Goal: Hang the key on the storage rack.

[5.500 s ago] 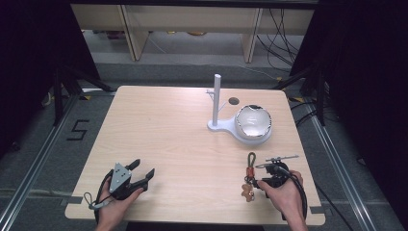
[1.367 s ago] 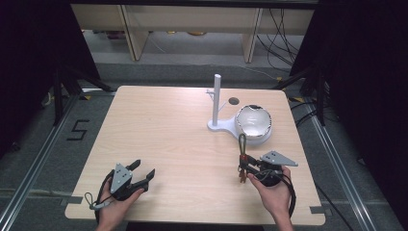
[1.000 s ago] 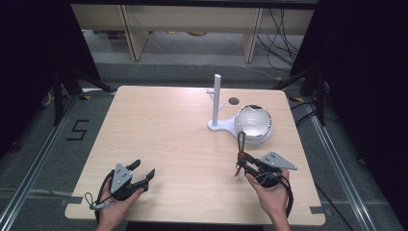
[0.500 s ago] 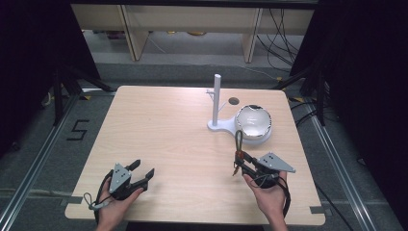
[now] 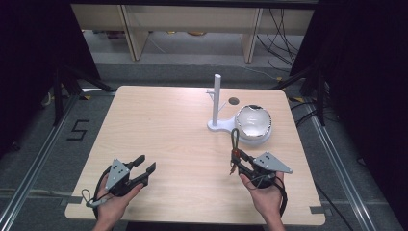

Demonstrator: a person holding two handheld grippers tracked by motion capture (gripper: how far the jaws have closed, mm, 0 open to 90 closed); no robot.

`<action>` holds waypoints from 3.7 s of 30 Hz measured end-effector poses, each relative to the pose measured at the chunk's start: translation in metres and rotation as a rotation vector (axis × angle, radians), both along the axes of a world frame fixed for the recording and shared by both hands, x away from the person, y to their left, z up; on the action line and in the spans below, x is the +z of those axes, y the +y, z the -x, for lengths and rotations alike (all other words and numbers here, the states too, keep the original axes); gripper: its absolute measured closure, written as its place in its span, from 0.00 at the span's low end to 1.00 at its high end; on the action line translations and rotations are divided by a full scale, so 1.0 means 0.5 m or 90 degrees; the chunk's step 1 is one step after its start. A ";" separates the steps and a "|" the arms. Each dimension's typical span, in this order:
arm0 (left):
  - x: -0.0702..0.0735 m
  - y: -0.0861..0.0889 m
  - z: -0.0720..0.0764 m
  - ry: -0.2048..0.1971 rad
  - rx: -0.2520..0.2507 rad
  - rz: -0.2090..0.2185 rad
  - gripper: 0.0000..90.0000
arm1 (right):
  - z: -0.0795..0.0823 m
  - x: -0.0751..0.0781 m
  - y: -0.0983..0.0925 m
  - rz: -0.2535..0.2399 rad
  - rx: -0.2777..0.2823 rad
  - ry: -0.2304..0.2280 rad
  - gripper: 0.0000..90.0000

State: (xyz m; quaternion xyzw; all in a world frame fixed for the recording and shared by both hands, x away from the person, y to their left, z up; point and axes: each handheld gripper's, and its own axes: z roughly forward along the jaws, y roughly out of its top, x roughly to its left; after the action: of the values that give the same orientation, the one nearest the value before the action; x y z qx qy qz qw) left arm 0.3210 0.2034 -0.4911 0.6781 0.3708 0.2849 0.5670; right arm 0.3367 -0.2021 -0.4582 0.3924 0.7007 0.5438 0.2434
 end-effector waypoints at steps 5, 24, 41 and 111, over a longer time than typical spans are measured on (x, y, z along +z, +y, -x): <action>0.024 -0.020 -0.005 -0.015 -0.037 0.007 0.58 | 0.000 0.004 0.014 0.010 0.010 -0.008 0.76; 0.100 -0.073 -0.028 -0.021 -0.095 0.035 0.64 | 0.001 0.011 0.069 0.006 0.034 -0.021 0.76; 0.131 -0.150 -0.060 0.015 -0.163 0.048 0.70 | -0.005 0.016 0.119 0.011 0.066 -0.030 0.76; 0.161 -0.209 -0.101 0.034 -0.169 0.051 0.93 | -0.003 0.022 0.160 0.047 0.096 -0.016 0.66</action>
State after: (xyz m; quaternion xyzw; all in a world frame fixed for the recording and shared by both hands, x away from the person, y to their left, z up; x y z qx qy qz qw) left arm 0.3716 0.0987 -0.4106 0.7053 0.3043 0.1741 0.6161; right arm 0.3379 -0.1222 -0.4474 0.3224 0.7445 0.5396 0.2249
